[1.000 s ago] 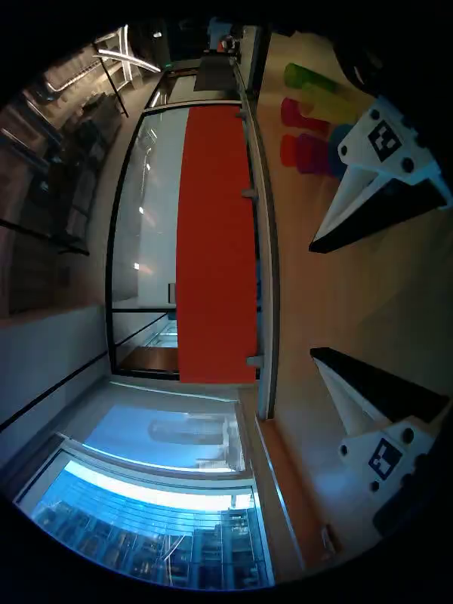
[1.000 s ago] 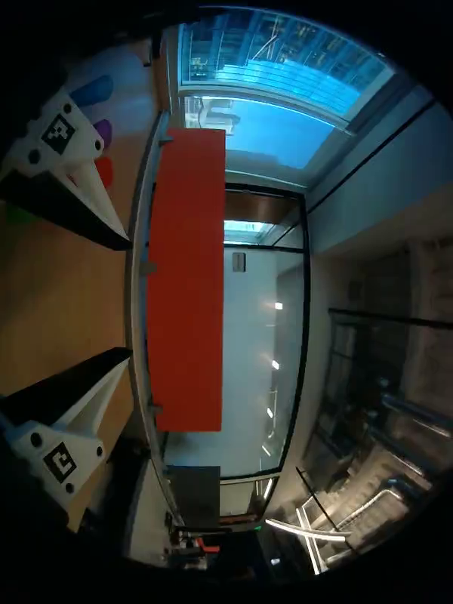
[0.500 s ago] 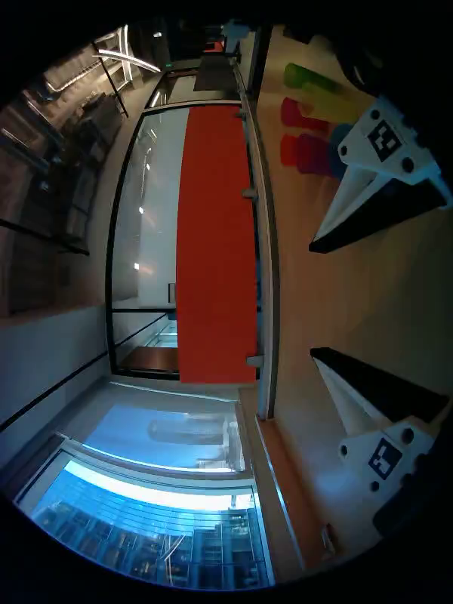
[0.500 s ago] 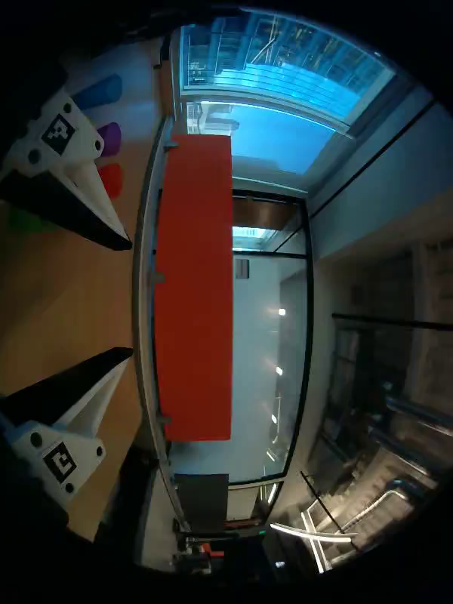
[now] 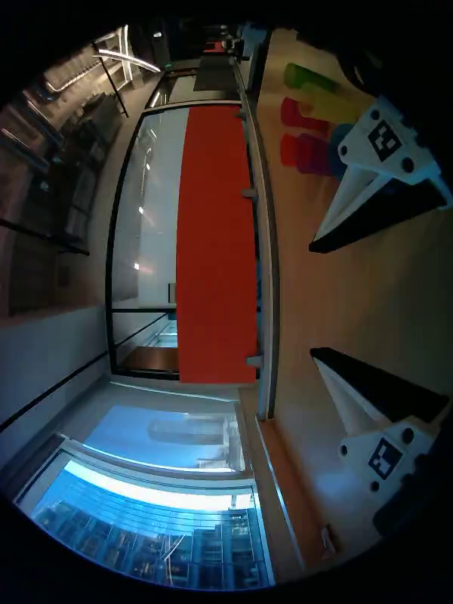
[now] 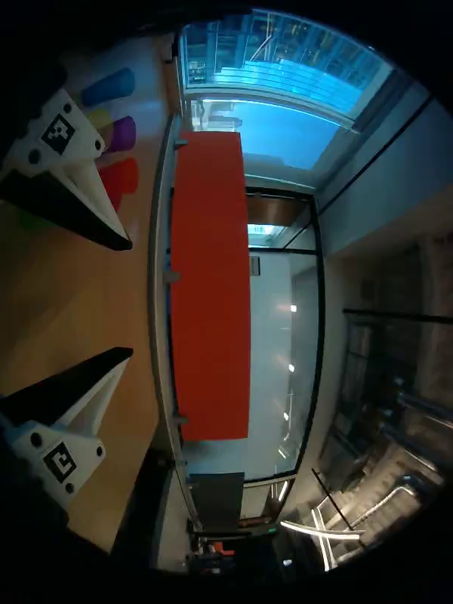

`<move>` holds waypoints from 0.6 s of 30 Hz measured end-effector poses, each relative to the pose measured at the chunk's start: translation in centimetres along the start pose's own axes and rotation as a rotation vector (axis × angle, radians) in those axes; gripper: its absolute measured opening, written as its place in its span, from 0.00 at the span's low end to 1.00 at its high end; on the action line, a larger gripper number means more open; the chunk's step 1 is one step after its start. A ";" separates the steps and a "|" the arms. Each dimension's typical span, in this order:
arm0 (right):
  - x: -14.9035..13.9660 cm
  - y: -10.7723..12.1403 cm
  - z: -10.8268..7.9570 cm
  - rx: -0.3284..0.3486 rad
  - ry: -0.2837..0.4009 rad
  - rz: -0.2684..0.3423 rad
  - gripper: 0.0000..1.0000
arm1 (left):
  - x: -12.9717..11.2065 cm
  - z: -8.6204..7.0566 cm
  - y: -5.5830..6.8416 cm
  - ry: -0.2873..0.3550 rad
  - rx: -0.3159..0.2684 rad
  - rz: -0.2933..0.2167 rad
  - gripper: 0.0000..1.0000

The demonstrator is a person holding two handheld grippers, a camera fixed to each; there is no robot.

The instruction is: Pour water

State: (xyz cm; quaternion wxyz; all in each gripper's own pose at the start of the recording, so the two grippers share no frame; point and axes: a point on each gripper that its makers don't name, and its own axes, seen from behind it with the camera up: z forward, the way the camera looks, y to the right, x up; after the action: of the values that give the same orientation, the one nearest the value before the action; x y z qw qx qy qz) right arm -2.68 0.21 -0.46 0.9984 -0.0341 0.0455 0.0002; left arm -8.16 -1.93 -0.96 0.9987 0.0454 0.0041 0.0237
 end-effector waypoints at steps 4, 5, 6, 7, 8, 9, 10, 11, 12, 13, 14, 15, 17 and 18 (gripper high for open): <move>-0.4 0.0 0.1 -0.001 -0.006 -0.002 0.99 | 0.0 0.0 0.0 0.000 0.000 0.000 0.93; -0.5 -0.1 0.1 -0.002 -0.007 -0.003 0.99 | 0.0 0.0 0.0 0.000 0.000 0.000 0.93; -0.6 -0.1 0.1 -0.003 -0.008 -0.004 0.99 | 0.0 -0.1 0.0 0.000 0.000 0.000 0.93; -0.6 -0.1 0.2 -0.004 -0.009 -0.006 0.99 | -0.1 -0.1 0.0 0.000 0.000 0.000 0.93; -0.7 -0.1 0.2 -0.005 -0.010 -0.007 0.99 | -0.1 -0.1 0.0 0.000 0.000 0.000 0.93; -0.8 0.0 0.2 -0.007 -0.011 -0.009 0.99 | -0.1 -0.1 0.0 0.000 0.000 0.000 0.93; -0.9 0.0 0.3 -0.009 -0.013 -0.010 0.99 | -0.1 -0.1 0.0 0.000 0.000 0.000 0.93; -1.0 0.0 0.3 -0.010 -0.015 -0.012 0.99 | 0.0 0.0 -0.1 0.000 0.000 0.000 0.93; -1.1 0.0 0.4 -0.012 -0.017 -0.013 0.99 | 0.0 0.0 -0.1 0.000 0.000 0.001 0.93; -1.2 0.0 0.4 -0.013 -0.019 -0.013 0.99 | 0.0 0.0 -0.1 0.000 0.000 0.001 0.93; -1.3 0.1 0.4 -0.015 -0.021 -0.014 0.99 | 0.0 0.0 -0.1 0.000 0.000 0.001 0.93; -1.3 0.1 0.5 -0.016 -0.023 -0.014 0.99 | 0.0 0.0 -0.1 0.000 0.000 0.001 0.93; -1.4 0.1 0.5 -0.016 -0.025 -0.015 0.99 | 0.0 0.0 -0.1 0.000 0.000 0.000 0.93; -1.4 0.1 0.5 -0.016 -0.026 -0.015 0.99 | 0.0 0.1 -0.1 0.000 0.000 0.000 0.93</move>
State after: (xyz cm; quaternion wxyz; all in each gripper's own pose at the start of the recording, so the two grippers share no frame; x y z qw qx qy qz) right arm -4.02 0.32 0.14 0.9986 -0.0426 0.0321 -0.0064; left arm -8.20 -2.05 -0.92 0.9987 0.0453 0.0041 0.0238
